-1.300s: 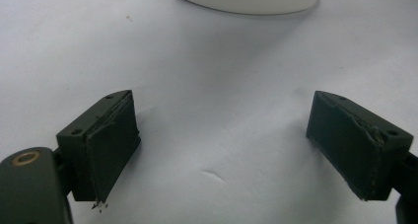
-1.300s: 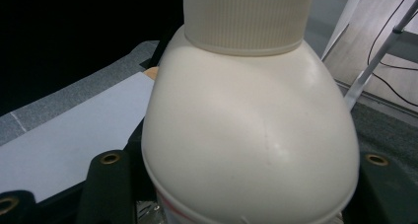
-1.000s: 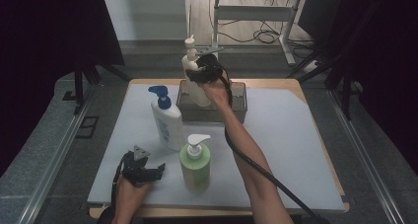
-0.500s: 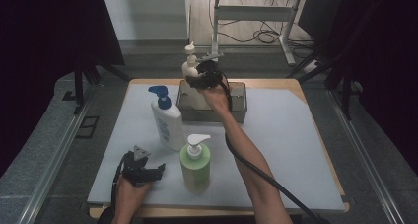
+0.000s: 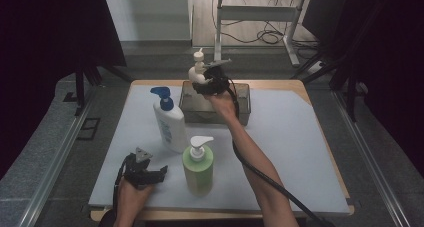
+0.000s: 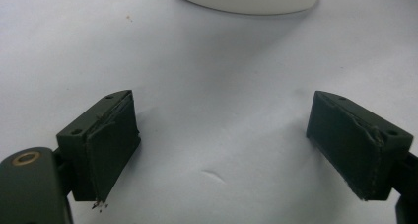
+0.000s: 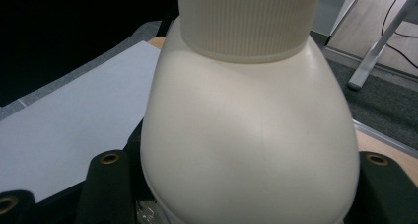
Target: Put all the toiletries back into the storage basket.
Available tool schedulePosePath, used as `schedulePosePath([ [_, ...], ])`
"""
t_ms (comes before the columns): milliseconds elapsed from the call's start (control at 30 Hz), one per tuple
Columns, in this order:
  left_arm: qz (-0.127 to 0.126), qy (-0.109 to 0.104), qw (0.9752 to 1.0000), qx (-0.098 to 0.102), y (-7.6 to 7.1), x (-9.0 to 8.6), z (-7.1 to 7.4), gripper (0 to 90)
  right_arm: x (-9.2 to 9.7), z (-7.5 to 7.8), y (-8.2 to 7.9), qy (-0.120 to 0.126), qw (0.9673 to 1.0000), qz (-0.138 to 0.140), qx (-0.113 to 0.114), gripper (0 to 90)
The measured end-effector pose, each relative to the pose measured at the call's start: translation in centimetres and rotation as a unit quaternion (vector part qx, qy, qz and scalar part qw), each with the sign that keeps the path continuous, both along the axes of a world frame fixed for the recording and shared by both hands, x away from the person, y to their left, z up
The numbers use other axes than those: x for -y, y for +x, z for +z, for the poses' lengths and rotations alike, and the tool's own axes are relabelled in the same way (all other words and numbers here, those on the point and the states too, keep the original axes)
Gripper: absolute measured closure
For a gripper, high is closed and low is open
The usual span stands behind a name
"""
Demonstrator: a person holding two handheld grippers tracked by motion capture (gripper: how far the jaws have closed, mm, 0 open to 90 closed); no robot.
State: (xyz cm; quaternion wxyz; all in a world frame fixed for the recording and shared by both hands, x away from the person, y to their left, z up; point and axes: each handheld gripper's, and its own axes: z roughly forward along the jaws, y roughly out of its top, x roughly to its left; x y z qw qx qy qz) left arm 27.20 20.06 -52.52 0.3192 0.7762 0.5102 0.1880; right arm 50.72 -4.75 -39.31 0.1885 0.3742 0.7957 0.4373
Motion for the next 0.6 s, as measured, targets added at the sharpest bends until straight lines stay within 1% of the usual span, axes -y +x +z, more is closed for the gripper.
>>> schedulePosePath([
  [400,0.0,0.0,1.0,-0.001,0.0,0.0,0.0,11.7,0.1,-1.6,-0.5,-0.005,0.9999,0.003,-0.013,38.8],
  [467,0.0,0.0,1.0,-0.001,0.0,0.0,0.0,11.7,0.0,-1.8,-0.6,-0.008,0.9999,0.005,-0.014,38.8],
  [600,0.0,0.0,1.0,-0.001,0.0,0.0,0.0,11.7,0.1,-2.1,-0.7,-0.003,0.9999,0.004,-0.01,38.4],
])
